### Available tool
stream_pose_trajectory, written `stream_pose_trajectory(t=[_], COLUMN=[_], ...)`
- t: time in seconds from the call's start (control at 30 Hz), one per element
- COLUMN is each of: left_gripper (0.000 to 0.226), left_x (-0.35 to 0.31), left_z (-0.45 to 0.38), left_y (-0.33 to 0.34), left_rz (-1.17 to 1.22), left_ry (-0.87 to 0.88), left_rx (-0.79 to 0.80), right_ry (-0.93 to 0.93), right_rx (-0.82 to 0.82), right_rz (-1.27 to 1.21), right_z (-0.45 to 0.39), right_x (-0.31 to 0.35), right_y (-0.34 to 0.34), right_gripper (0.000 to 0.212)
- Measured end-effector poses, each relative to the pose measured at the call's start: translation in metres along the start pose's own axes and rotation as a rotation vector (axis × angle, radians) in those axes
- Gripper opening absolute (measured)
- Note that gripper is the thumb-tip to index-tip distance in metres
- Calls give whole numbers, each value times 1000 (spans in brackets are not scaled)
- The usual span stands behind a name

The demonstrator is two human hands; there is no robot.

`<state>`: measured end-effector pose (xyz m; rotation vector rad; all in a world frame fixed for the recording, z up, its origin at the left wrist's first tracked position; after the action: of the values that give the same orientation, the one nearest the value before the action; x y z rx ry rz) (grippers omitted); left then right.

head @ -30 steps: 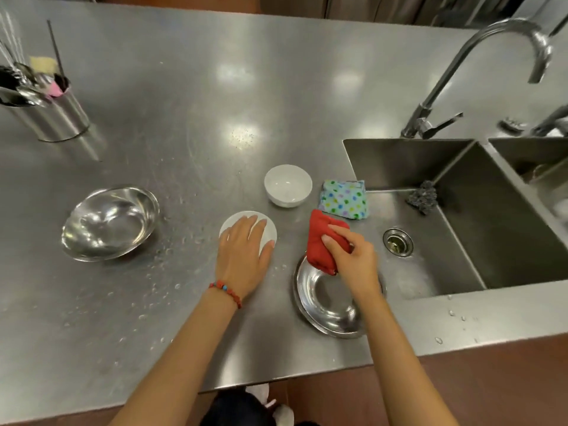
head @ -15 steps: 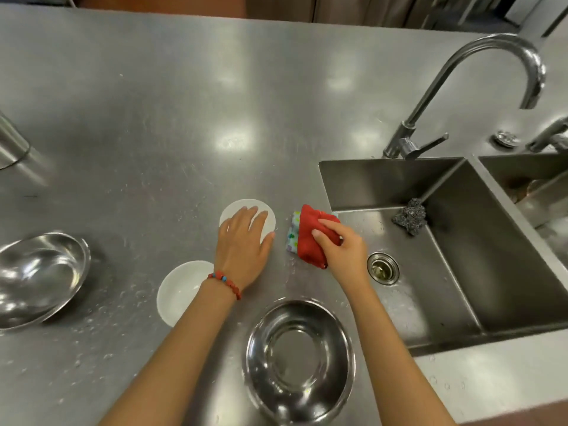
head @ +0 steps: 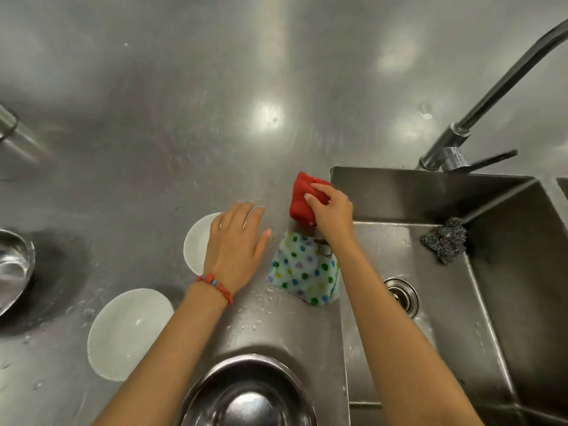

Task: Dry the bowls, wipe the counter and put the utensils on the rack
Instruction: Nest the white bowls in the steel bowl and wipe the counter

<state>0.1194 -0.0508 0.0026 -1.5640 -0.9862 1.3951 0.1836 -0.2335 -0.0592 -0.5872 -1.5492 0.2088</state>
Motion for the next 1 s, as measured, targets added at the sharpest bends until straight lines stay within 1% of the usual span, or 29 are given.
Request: stream_pose_trajectory(t=[0.13, 0.23, 0.33, 0.43, 0.53, 0.6, 0.7, 0.83, 1.0], left_gripper=[46, 39, 39, 36, 37, 38, 42, 41, 42], left_x=[6, 10, 12, 14, 14, 16, 27, 42, 77], left_z=[0, 1, 4, 8, 16, 23, 36, 60, 93], left_y=[9, 12, 15, 15, 11, 9, 5, -12, -40], left_rz=[-19, -21, -33, -20, -8, -6, 5, 20, 42], left_ry=[-34, -65, -74, -88, -93, -102, -137, -159, -184], left_rx=[17, 14, 22, 22, 15, 25, 46, 17, -44], right_ry=[-56, -111, -114, -93, -133, -181, -221, -248, -80], right_rx=[50, 102, 136, 186, 161, 109, 58, 36, 124], right_rz=[87, 230, 349, 415, 452, 422, 296, 154, 24], right_z=[-18, -24, -27, -24, -11, 4, 38, 88, 125], right_x=[-8, -11, -13, -13, -2, 11, 30, 54, 60], right_y=[14, 20, 22, 20, 7, -3, -9, 3, 44], right_gripper=[33, 34, 35, 41, 44, 43, 38, 31, 37])
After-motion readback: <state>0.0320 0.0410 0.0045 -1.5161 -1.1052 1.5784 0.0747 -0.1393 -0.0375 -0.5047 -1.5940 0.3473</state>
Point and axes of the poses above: each hand's wrist, its own z-axis away from the middle knuckle, its own y-axis out of the palm, x = y × z, the point moved 8 cm from there along -z, towards the middle knuckle, and after that the axes turned 12 degrees about -y, right-handed, at the moved point
